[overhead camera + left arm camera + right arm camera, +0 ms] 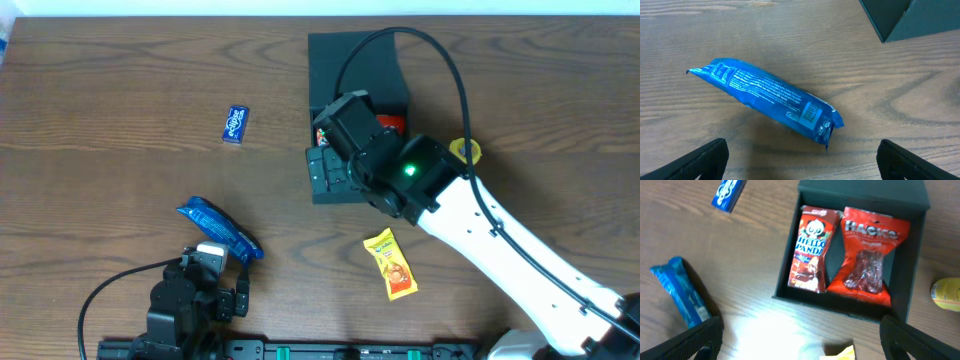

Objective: Pack container
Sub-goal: 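Lower the Hello Panda box into the green box beside Hacks bag, then move the right gripper to the yellow Mentos tube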

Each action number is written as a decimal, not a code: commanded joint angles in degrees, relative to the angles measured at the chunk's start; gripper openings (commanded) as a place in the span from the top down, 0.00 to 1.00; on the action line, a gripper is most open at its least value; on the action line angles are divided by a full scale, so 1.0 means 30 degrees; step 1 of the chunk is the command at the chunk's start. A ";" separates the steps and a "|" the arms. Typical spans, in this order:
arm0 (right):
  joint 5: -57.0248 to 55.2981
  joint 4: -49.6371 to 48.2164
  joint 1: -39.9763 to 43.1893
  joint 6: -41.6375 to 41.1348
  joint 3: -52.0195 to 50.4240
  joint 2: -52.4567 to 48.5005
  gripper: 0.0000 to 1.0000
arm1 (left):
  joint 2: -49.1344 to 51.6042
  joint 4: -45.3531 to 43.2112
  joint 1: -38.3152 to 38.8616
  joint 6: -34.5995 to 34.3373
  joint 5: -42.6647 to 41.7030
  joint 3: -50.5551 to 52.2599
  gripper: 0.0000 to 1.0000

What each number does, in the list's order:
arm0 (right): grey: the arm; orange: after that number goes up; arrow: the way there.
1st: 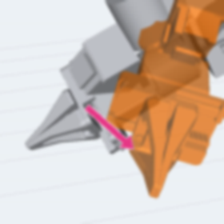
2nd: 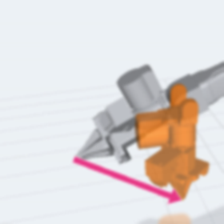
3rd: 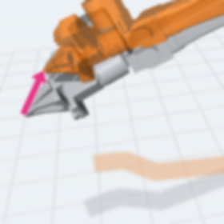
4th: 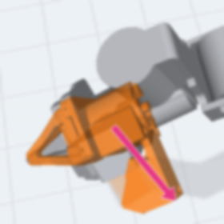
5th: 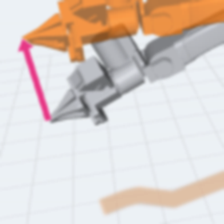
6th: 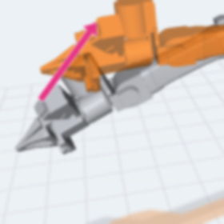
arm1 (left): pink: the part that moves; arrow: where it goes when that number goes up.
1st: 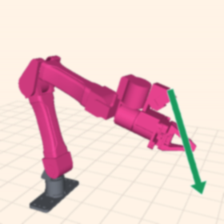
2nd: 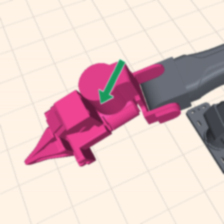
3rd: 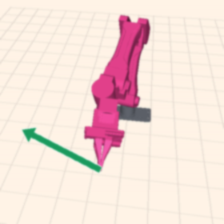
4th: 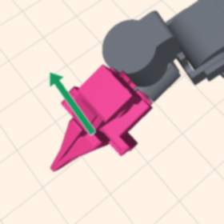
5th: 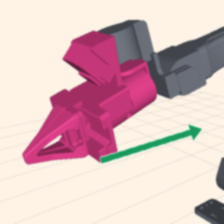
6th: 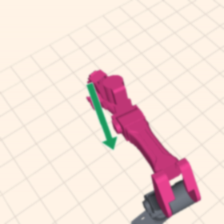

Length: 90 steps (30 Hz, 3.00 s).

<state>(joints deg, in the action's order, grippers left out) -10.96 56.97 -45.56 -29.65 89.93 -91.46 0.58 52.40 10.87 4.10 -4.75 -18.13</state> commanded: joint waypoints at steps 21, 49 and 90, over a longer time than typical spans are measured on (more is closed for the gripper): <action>-0.4758 0.0634 -0.0291 -0.3468 -0.8641 1.0397 0.01 | -0.0124 0.0408 -0.0131 -0.0080 -0.0138 0.0794 0.05; -0.7213 -1.4848 0.7089 0.2229 -2.2185 1.2240 0.01 | -0.0124 0.0408 -0.0131 -0.0080 -0.0138 0.0794 0.05; 0.0525 -2.9645 1.3172 0.8204 -2.1478 -0.0007 0.01 | -0.0124 0.0408 -0.0131 -0.0080 -0.0138 0.0794 0.05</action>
<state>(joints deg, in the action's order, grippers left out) -9.78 -31.81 -6.79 -5.80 23.99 -90.06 0.58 52.38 10.87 4.10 -4.75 -18.13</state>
